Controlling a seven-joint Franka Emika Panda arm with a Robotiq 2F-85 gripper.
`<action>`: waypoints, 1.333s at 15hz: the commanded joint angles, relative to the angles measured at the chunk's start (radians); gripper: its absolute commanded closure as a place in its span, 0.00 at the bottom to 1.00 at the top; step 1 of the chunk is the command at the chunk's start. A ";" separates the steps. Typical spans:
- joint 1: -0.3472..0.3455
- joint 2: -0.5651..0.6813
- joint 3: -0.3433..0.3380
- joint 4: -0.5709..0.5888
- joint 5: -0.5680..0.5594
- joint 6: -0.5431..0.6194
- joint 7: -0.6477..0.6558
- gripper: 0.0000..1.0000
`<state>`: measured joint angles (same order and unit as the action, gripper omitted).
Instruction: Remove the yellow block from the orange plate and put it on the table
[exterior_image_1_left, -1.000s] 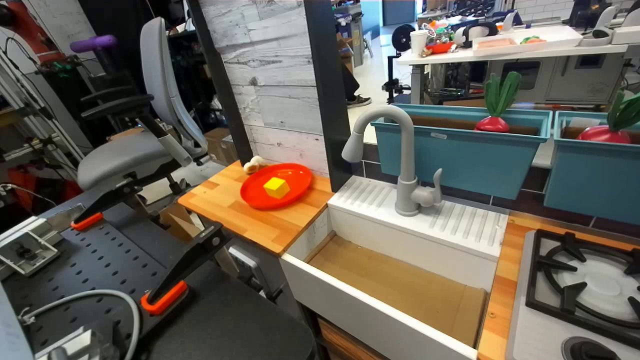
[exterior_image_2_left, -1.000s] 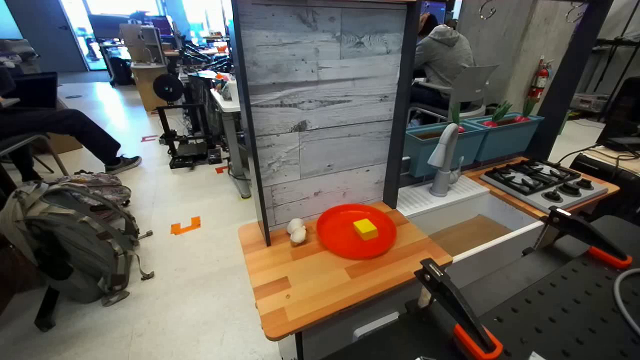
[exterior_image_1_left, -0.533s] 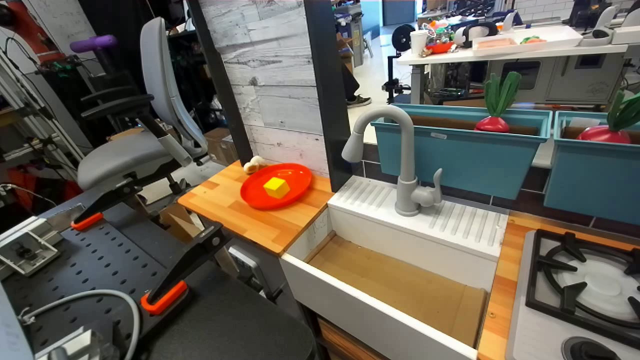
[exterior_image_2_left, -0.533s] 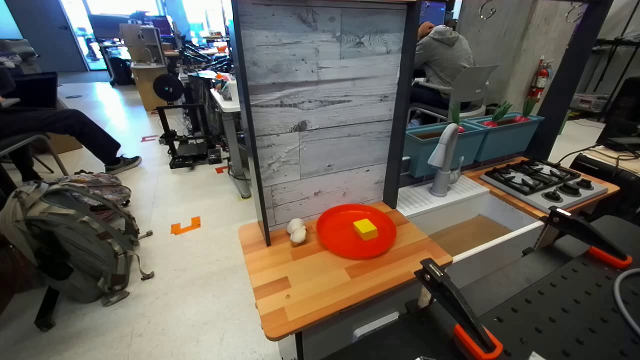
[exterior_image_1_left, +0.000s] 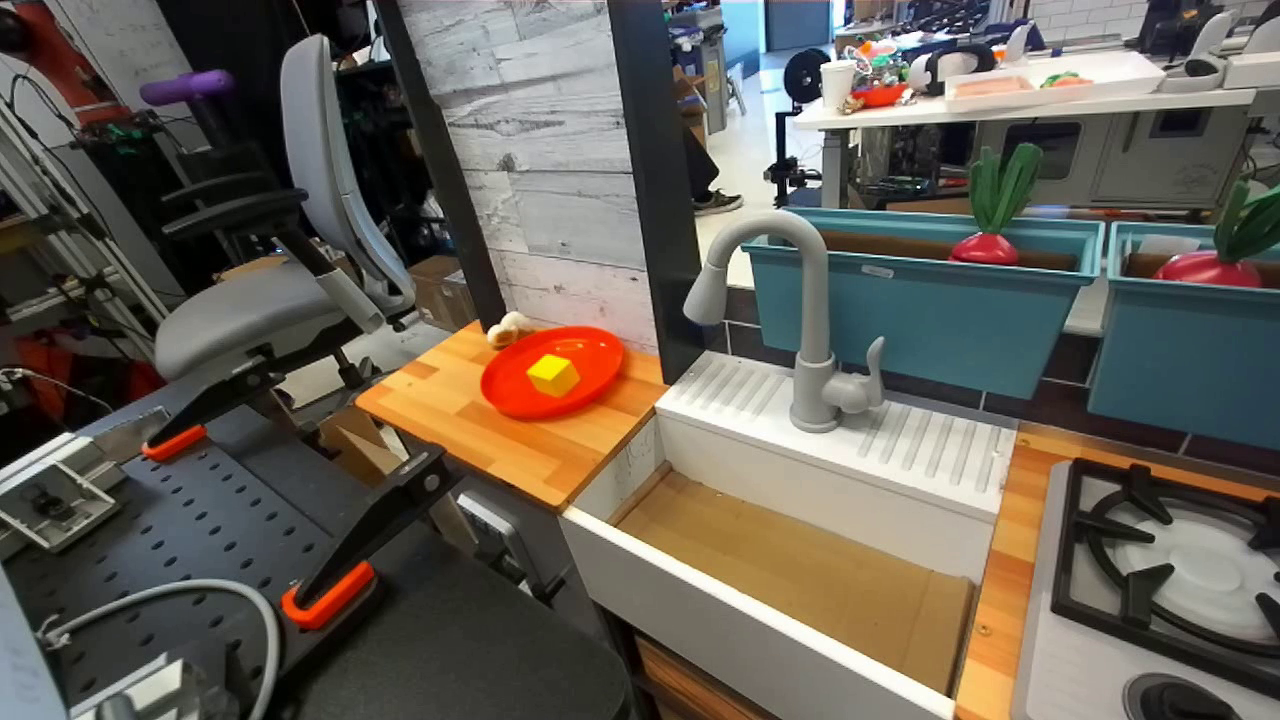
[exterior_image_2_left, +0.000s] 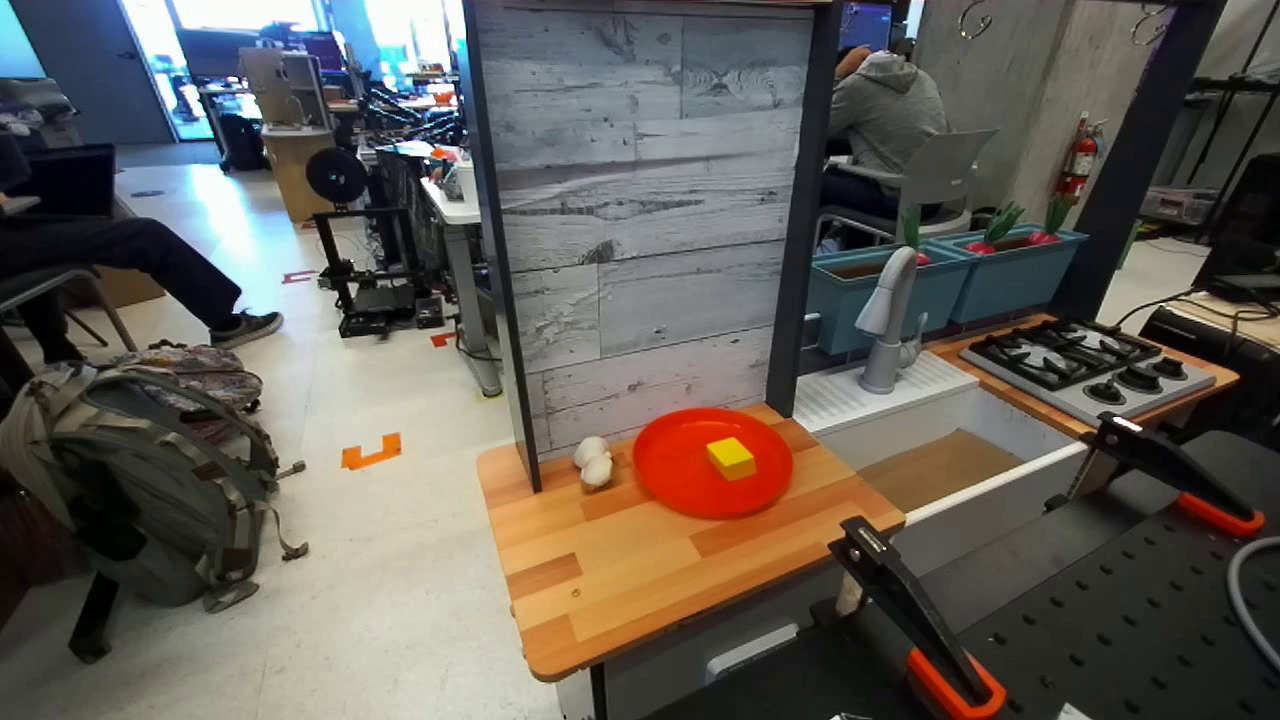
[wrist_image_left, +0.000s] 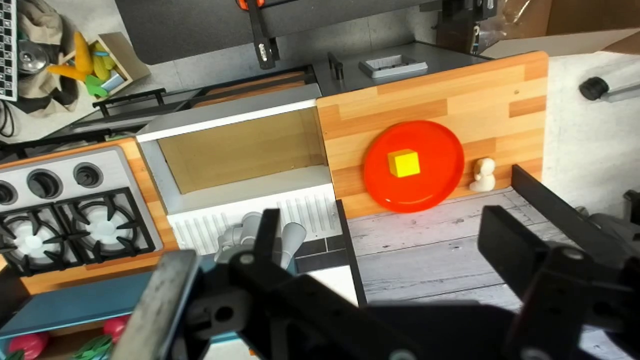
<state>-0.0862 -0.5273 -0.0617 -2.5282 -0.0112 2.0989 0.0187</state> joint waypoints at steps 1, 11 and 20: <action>0.013 0.088 -0.012 -0.003 0.011 0.064 -0.033 0.00; 0.042 0.594 0.015 0.079 0.050 0.409 -0.010 0.00; 0.094 1.097 0.089 0.326 0.136 0.651 0.058 0.00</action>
<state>-0.0201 0.4283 0.0197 -2.3126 0.1197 2.6985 0.0312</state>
